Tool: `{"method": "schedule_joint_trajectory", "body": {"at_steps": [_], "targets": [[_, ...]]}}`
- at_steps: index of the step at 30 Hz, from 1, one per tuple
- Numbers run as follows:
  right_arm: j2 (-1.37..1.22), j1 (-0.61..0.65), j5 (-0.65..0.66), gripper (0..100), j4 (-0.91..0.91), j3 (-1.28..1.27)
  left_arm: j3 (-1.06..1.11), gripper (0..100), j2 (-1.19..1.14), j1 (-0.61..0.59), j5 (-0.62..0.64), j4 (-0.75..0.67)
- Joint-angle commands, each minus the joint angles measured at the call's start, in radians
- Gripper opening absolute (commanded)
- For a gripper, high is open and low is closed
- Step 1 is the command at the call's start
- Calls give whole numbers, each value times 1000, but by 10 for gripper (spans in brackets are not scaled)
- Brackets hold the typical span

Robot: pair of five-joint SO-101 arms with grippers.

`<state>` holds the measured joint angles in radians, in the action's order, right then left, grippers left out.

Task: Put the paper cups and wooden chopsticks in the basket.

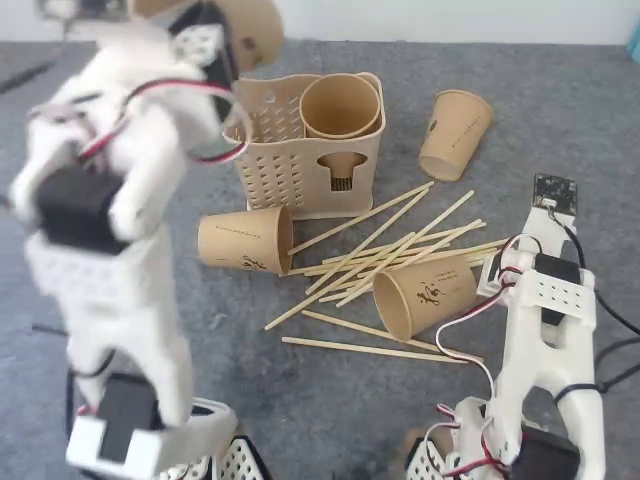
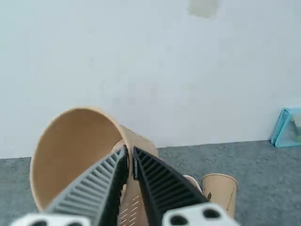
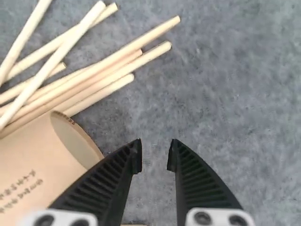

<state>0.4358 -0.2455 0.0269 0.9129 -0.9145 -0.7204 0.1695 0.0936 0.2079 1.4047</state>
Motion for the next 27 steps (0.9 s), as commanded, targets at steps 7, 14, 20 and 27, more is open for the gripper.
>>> {"method": "schedule_joint_trajectory", "body": {"at_steps": [7, 14, 20, 27], "targets": [[8, -2, 8, 113, -71, -21, -31, 12, -193, 155, -158, -153], [13, -4, 9, 113, -70, -21, -27, 12, -275, 186, -284, -160], [13, -4, 9, 113, -73, -21, -102, 11, -273, 195, -296, -29], [16, -4, 9, 113, -70, -21, -111, 11, -281, 259, -354, 92]]}}
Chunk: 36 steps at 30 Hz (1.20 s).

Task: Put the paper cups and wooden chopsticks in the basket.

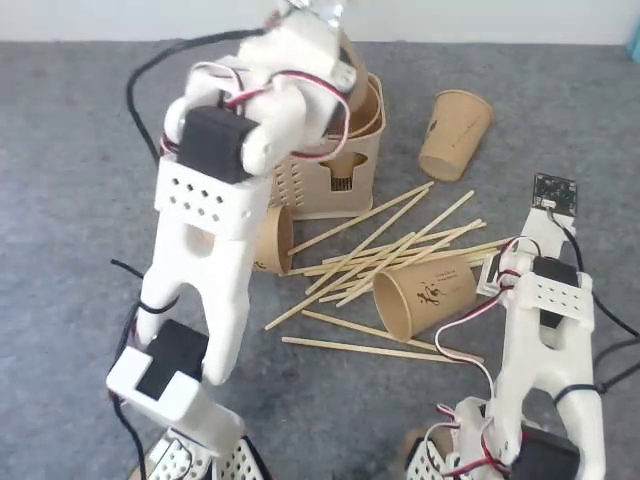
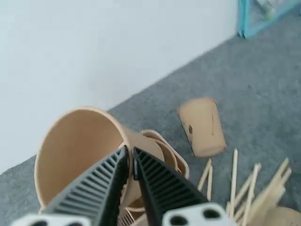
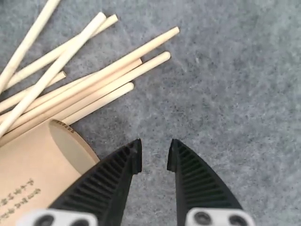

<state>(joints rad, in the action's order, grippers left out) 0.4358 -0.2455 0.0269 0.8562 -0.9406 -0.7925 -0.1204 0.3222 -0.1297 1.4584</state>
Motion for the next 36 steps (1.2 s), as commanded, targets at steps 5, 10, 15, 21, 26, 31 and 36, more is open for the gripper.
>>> {"method": "schedule_joint_trajectory", "body": {"at_steps": [5, 10, 15, 21, 26, 31, 36], "targets": [[16, -8, 9, 113, -10, 5, -5, 11, -23, 26, -23, -12], [16, -8, 9, 113, -8, 5, 4, 11, -83, 18, -92, -21], [16, -8, 9, 113, -8, 5, 1, 14, -98, 26, -132, -9], [18, -8, 8, 113, -8, 5, -56, 283, -97, 21, -135, 63], [18, -8, 5, 113, -7, 5, -216, 348, -95, 15, -129, 181], [87, -1, 2, 113, 61, -2, -421, 246, -71, -29, -98, 302], [326, -1, 3, 113, 70, -107, -255, 206, 95, -184, -41, 301]]}}
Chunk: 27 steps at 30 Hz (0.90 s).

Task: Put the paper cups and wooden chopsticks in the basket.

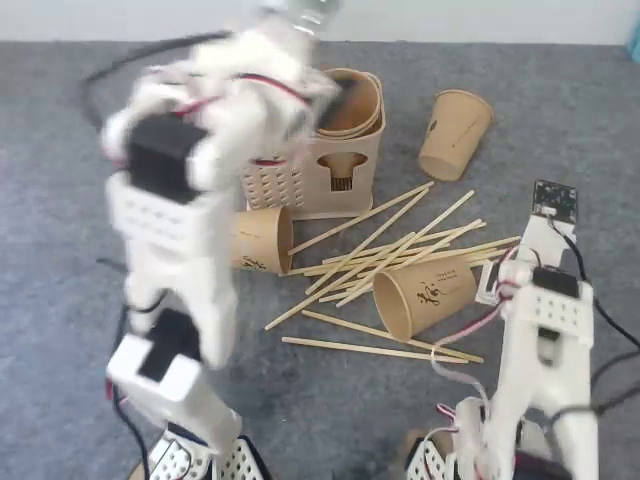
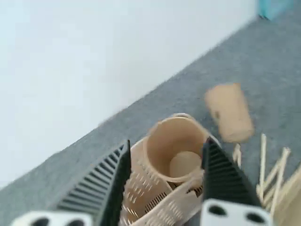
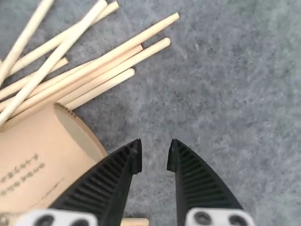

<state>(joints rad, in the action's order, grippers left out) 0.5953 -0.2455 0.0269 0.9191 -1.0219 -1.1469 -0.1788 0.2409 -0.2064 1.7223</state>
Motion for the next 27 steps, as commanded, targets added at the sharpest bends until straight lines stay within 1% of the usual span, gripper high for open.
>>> {"method": "schedule_joint_trajectory", "body": {"at_steps": [1, 2, 4, 7, 10, 13, 15, 17, 20, 22, 25, 27], "targets": [[226, 1, 9, 113, 12, -48, 157, 205, 190, -133, 37, 37], [286, 13, 14, 114, 13, -68, 225, 205, 229, -164, 40, 37], [387, 59, 77, 137, 36, -94, 371, 204, 307, -218, 41, 34], [492, 159, 152, 172, 143, -72, 608, 203, 431, -293, 41, 31], [518, 245, 192, 173, 268, 23, 858, 203, 552, -361, 41, 26], [493, 326, 222, 177, 386, 153, 1116, 203, 666, -431, 41, -32], [461, 384, 233, 177, 452, 238, 1303, 203, 744, -480, 41, -109], [412, 444, 230, 184, 496, 301, 1504, 203, 824, -525, 41, -219], [321, 544, 219, 255, 522, 344, 1807, 203, 925, -571, 43, -427], [263, 590, 187, 282, 510, 351, 1982, 203, 976, -583, 44, -549], [186, 639, 144, 270, 456, 347, 2204, 203, 1022, -580, 106, -726], [139, 668, 115, 266, 424, 344, 2281, 203, 1026, -580, 127, -809]]}}
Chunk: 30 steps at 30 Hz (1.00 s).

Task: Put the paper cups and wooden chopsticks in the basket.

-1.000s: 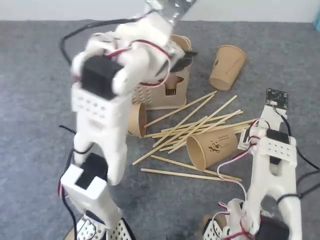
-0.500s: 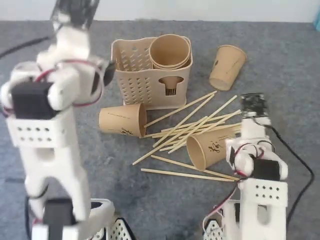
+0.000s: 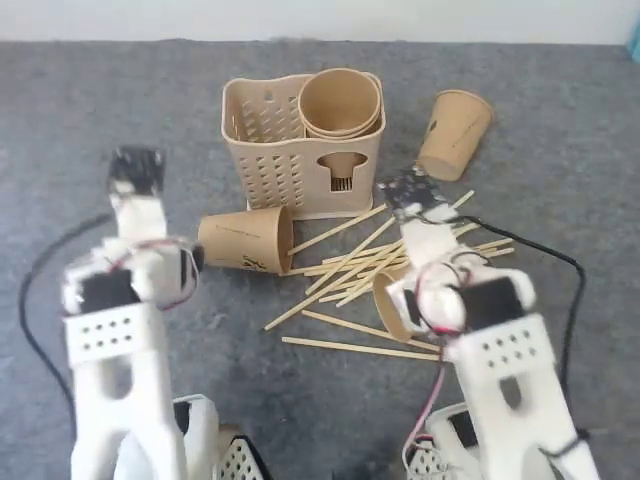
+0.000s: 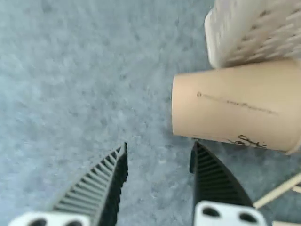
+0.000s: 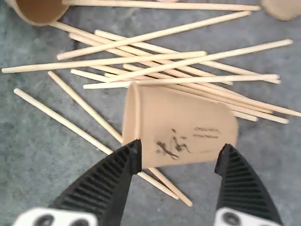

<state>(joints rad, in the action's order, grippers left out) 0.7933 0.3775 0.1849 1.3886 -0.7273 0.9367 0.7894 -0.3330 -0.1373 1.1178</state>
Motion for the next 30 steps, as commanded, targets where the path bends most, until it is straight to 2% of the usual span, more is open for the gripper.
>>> {"method": "schedule_joint_trajectory", "body": {"at_steps": [1, 4, 8, 15, 26, 30], "targets": [[-82, 59, -52, 266, -58, 49, 203, 203, 58, -11, 58, -210], [-163, 90, -63, 265, -94, 49, 209, 203, 58, -9, 58, -215], [-280, 39, -60, 264, -139, 49, 213, 203, 58, -6, 58, -216], [-417, -251, -55, 263, -220, 64, 223, 203, 58, -9, 58, -230], [-417, -622, -63, 257, -140, 187, 223, 203, 58, -8, 58, -230], [-417, -708, -63, 118, -139, 239, 232, 203, 63, -6, 58, -232]]}}
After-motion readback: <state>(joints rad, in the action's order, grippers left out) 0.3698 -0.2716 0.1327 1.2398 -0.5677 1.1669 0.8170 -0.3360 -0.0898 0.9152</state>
